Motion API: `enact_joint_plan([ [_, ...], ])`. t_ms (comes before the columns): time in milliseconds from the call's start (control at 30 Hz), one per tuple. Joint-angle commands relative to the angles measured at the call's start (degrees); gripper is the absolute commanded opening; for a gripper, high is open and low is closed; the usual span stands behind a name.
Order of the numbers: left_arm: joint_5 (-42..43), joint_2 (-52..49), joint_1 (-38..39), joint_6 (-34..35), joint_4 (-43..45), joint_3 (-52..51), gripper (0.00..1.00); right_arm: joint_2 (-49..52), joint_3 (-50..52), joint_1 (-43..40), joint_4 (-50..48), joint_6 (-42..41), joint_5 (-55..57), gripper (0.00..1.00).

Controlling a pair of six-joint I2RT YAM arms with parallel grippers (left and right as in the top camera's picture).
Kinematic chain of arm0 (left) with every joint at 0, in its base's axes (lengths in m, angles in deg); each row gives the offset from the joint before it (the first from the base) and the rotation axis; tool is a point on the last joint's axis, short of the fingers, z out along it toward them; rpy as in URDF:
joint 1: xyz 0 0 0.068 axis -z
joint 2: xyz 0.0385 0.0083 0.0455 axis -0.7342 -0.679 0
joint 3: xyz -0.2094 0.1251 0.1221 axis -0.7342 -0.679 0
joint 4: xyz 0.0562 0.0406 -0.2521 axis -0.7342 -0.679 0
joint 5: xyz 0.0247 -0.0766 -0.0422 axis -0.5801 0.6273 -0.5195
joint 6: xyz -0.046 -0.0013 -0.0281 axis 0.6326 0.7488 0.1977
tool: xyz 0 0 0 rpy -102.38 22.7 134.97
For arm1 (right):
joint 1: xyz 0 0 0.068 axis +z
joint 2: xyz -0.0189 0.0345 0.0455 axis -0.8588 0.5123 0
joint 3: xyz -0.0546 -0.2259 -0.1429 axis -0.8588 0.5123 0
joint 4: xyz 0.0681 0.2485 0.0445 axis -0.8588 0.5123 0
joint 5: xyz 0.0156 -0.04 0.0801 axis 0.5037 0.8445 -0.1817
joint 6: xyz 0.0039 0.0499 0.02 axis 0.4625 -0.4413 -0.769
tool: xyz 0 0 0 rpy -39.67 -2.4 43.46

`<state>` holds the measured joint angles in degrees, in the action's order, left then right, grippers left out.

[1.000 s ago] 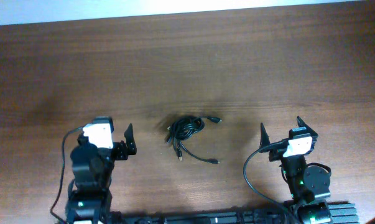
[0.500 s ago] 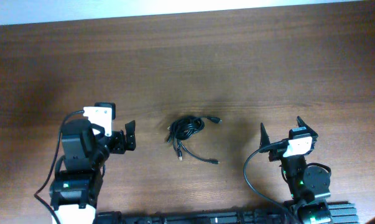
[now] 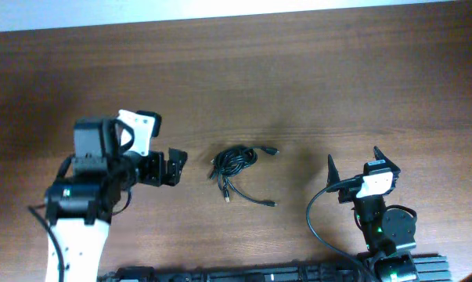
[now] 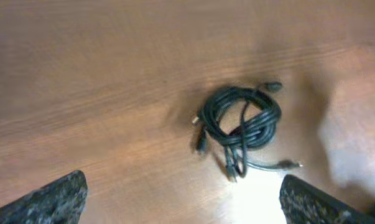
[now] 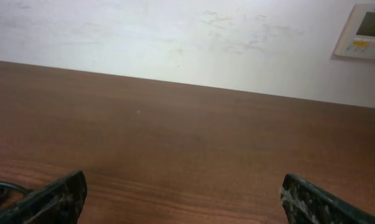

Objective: Untangle cables
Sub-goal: 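Move the left gripper forward over the black cable bundle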

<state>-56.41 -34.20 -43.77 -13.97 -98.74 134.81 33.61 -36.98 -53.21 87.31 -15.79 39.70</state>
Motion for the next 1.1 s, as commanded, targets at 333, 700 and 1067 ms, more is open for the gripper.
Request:
enact_joint_plan([
  [333,-2.45,-24.76,8.15,-0.15,-14.71,18.32,0.99,-0.42,0.28,-0.39,0.39,-0.28,1.05,0.99],
  [700,-2.36,-31.19,9.25,-0.33,-13.77,19.47,0.99,-0.42,0.28,-0.39,0.37,-0.28,1.05,0.99],
  [1067,0.42,-31.19,10.71,-0.35,-13.68,19.26,0.99,-0.42,0.28,-0.39,0.37,-0.28,1.03,0.99],
])
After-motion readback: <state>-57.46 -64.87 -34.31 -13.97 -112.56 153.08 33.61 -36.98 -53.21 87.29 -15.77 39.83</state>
